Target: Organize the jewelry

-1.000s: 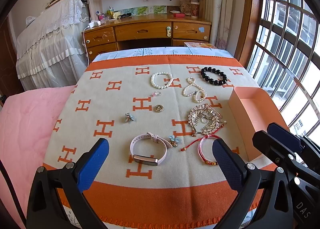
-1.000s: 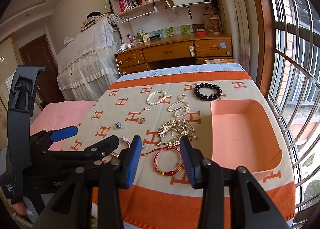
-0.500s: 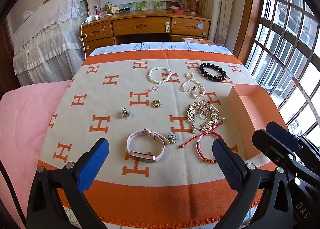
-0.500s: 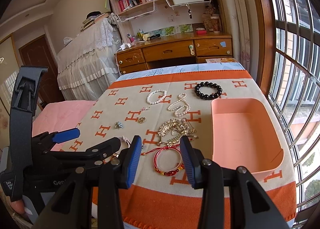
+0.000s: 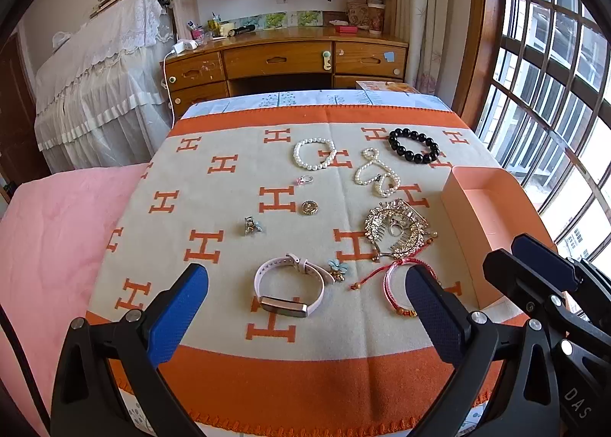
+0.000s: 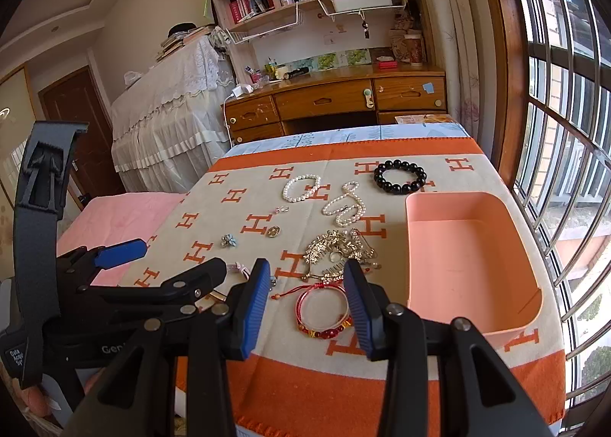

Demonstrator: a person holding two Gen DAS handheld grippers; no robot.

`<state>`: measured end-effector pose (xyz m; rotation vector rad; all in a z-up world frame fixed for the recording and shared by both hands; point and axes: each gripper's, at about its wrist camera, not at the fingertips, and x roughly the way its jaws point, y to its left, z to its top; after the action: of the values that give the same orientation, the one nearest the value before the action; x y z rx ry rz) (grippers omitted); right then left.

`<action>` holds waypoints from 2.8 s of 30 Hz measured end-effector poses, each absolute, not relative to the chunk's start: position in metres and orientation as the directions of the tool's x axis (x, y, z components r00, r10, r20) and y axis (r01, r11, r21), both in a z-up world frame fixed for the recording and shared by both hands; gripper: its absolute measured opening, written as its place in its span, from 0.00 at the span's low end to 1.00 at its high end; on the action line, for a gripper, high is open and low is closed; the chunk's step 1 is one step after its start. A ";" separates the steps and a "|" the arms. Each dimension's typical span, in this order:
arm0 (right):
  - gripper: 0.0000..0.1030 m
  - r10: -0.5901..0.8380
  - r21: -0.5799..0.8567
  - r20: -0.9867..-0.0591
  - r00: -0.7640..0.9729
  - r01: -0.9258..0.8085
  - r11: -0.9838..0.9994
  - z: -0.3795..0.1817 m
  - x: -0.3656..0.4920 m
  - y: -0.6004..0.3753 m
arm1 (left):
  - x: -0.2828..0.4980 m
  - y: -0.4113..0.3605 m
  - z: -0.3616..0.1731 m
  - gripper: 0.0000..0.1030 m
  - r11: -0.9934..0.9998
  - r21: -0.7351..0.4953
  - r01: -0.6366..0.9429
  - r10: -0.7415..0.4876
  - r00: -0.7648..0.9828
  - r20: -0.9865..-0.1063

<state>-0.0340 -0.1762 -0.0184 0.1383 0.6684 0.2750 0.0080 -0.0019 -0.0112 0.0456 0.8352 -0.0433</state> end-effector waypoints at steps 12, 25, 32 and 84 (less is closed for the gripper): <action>0.39 0.341 0.230 -0.618 0.708 -0.252 0.940 -0.003 -0.012 -0.176 | 0.031 -0.001 -0.005 0.99 0.997 0.045 0.065 -0.010 0.664 -0.747; 0.39 0.290 0.242 -0.792 0.537 -0.159 0.957 0.014 0.154 -0.222 | 0.163 -0.009 0.016 0.99 0.974 0.093 0.206 -0.049 0.592 -0.805; 0.37 0.265 0.242 -0.905 0.334 -0.110 0.964 -0.042 0.247 -0.214 | 0.235 -0.034 -0.015 0.85 0.948 0.054 0.314 -0.101 0.455 -0.885; 0.15 0.381 0.438 -0.682 0.624 -0.068 0.896 0.033 0.110 -0.318 | 0.198 -0.083 0.053 0.05 0.906 -0.188 0.379 -0.358 0.450 -0.818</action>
<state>0.1102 -0.3180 0.0333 0.3930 0.8636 0.2658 0.1980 -0.0829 0.0532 0.0227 1.0055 -0.4558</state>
